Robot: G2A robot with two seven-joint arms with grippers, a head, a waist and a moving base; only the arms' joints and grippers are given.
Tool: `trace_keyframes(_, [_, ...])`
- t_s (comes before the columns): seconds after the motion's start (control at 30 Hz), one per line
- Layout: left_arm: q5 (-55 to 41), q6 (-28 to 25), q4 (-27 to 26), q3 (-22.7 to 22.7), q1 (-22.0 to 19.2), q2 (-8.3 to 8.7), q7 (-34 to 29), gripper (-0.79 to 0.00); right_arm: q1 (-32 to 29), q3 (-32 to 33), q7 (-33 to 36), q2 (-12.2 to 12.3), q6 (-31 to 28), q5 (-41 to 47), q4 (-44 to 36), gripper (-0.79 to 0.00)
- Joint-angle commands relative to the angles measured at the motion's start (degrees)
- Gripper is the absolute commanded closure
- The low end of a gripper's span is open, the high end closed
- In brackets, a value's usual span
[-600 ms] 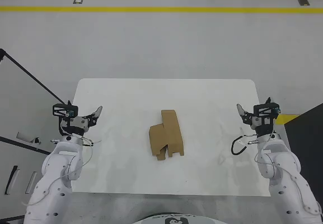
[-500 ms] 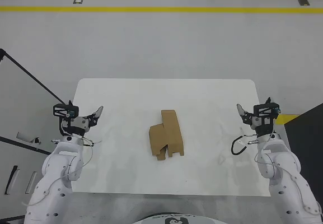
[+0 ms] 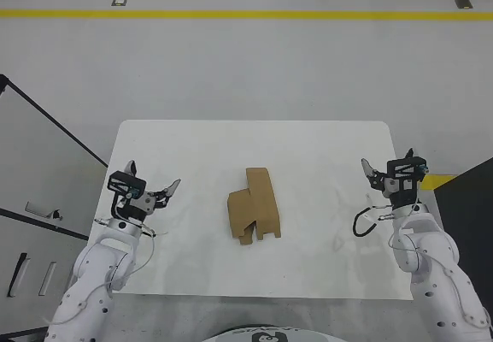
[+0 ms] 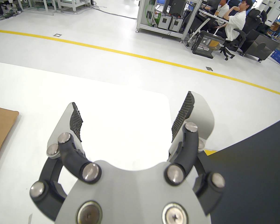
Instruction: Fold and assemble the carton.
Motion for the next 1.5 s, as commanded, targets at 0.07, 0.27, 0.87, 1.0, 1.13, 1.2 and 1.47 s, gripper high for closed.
trace_keyframes(0.07, [9.1, -1.8, -0.7, 3.1, 1.7, 0.2, 3.9, -0.785, 0.0, 0.0, 0.0, 0.0, 0.0, 0.0, 0.0, -0.785])
trace_keyframes(0.27, [14.8, 0.2, -0.8, 7.1, 2.5, -0.03, 5.4, -0.785, 0.0, 0.0, 0.0, 0.0, 0.0, 0.0, 0.0, -0.785])
trace_keyframes(0.87, [35.9, 10.7, -0.6, 15.6, 2.1, -0.44, 8.4, -0.785, 0.0, 0.0, 0.0, 0.0, 0.0, 0.0, 0.0, -0.785])
trace_keyframes(1.0, [35.9, 10.7, -0.6, 15.6, 2.1, -0.44, 8.4, -0.785, 0.0, 0.0, 0.0, 0.0, 0.0, 0.0, 0.0, -0.785])
trace_keyframes(1.13, [38.9, 9.3, -1.3, 17.4, 1.9, -0.43, 8.4, -0.785, 0.0, 0.0, 0.0, 0.0, 0.0, 0.0, 0.0, -0.785])
trace_keyframes(1.2, [45.6, 9.3, -0.8, 19.3, 1.5, -0.35, 7.3, -0.785, 0.0, 0.0, 0.0, 0.0, 0.0, 0.0, 0.0, -0.785])
trace_keyframes(1.47, [48.6, 10.0, 0.3, 23.5, 0.3, -1.04, 2.0, -0.785, 0.0, 0.0, 0.0, 0.0, 0.0, 0.0, 0.0, -0.785])
